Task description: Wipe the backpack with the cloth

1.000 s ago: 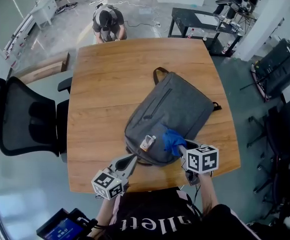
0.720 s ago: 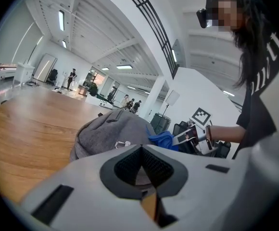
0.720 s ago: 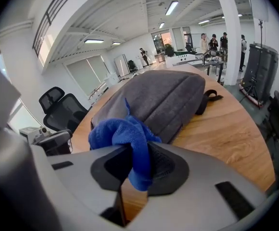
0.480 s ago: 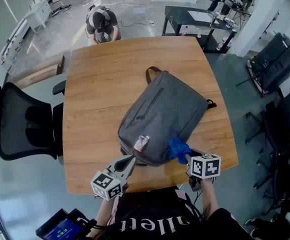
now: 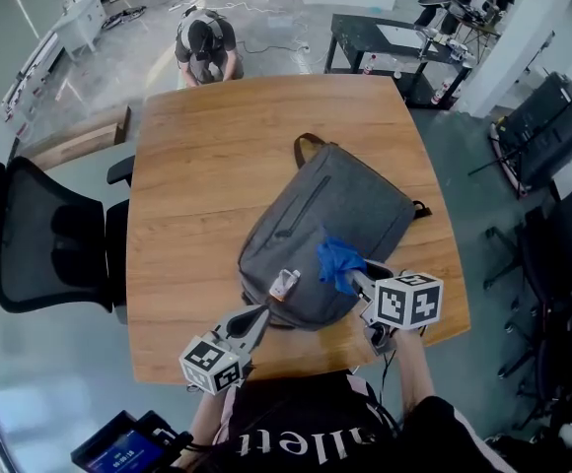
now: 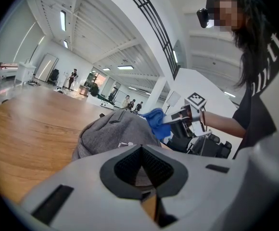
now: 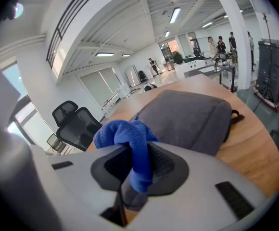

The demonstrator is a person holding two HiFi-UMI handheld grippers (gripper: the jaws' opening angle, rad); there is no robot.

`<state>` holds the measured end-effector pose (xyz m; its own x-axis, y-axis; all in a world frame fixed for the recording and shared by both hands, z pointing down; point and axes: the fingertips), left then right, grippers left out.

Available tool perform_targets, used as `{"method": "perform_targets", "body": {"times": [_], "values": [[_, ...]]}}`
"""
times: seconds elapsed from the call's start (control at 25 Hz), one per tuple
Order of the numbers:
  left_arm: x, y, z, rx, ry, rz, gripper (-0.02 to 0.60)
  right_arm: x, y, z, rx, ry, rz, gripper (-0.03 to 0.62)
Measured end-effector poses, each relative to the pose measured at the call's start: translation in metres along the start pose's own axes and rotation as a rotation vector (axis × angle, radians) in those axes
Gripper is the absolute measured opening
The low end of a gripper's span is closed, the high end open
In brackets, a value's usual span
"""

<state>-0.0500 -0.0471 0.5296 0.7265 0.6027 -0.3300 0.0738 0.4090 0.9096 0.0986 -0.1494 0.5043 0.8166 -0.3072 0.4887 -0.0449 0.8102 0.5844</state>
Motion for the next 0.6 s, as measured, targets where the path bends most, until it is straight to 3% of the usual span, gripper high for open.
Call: {"method": "perform_targets", "body": {"times": [0.28,0.48,0.6], "values": [[-0.005,0.001,-0.007,0.007,-0.004,-0.007,-0.002,-0.054,-0.064,0.079,-0.021,-0.060,-0.154,0.078],[-0.012,0.005,-0.018,0.001,-0.023,-0.018,-0.002,-0.076,-0.101,0.134,-0.072,-0.124,-0.088,0.078],[-0.017,0.008,-0.024,-0.002,-0.039,-0.026,-0.002,-0.069,-0.105,0.153,-0.119,-0.083,-0.073,0.078]]}}
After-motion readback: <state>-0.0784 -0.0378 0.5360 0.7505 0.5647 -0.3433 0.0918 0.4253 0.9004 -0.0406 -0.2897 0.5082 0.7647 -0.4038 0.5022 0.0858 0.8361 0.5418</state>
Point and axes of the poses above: the fingertips, and each gripper's own axes: z forward along the fingers, x to its right, y out of its underside, and after that the axes turned 8 degrees about z, right-handed
